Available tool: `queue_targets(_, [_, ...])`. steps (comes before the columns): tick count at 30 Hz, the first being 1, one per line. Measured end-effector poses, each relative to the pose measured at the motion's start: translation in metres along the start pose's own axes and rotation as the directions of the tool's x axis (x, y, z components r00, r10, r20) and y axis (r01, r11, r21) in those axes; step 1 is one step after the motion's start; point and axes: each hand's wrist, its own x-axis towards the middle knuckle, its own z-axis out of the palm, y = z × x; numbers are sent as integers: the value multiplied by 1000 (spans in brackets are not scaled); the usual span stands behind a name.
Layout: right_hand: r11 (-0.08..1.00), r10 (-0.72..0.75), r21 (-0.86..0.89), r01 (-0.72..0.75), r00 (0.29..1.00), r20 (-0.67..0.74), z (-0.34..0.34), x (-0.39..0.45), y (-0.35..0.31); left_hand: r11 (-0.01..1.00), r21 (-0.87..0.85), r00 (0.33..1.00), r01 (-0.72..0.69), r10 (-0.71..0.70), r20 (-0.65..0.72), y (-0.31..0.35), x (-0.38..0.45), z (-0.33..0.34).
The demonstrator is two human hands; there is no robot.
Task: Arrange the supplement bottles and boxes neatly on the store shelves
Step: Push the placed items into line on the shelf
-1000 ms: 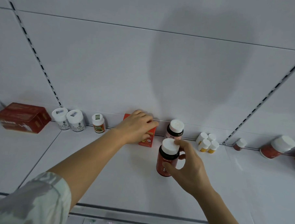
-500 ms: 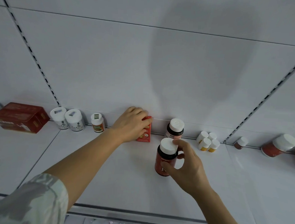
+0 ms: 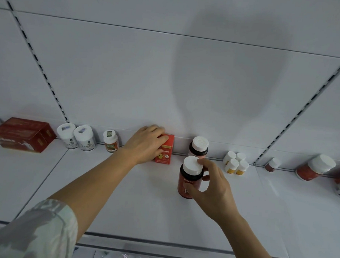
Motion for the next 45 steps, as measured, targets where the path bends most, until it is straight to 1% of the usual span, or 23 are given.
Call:
queue_targets(10, [1000, 9, -4, -9, 1000, 9, -3, -7, 7, 992, 125, 1000, -15, 15, 5, 4, -3, 2])
queue_targets(15, [1000, 0, -7, 0, 1000, 13, -1, -8, 7, 980, 188, 998, -65, 65, 7, 4, -4, 2])
queue_targets(20, [1000, -12, -3, 12, 1000, 9, -1, -7, 5, 986, 159, 998, -53, 57, -22, 9, -3, 4])
queue_targets(27, [1000, -18, -10, 18, 1000, 17, 0, -7, 6, 973, 220, 998, -65, 59, 34, 13, -4, 8])
queue_targets(35, [1000, -14, -16, 14, 1000, 24, -3, -8, 3, 957, 285, 998, -46, 29, 63, 20, -3, 8])
queue_targets(38, [1000, -23, -12, 23, 1000, 21, -6, -8, 3, 964, 266, 998, -30, 15, 58, 20, -3, 6])
queue_targets(40, [1000, -25, -6, 25, 999, 24, -7, -7, 2, 975, 223, 999, -15, 7, 37, 20, -3, 2])
queue_targets(45, [998, -57, 26, 56, 998, 24, -8, -3, -1, 995, 28, 994, 100, -98, -41, 25, -10, -15])
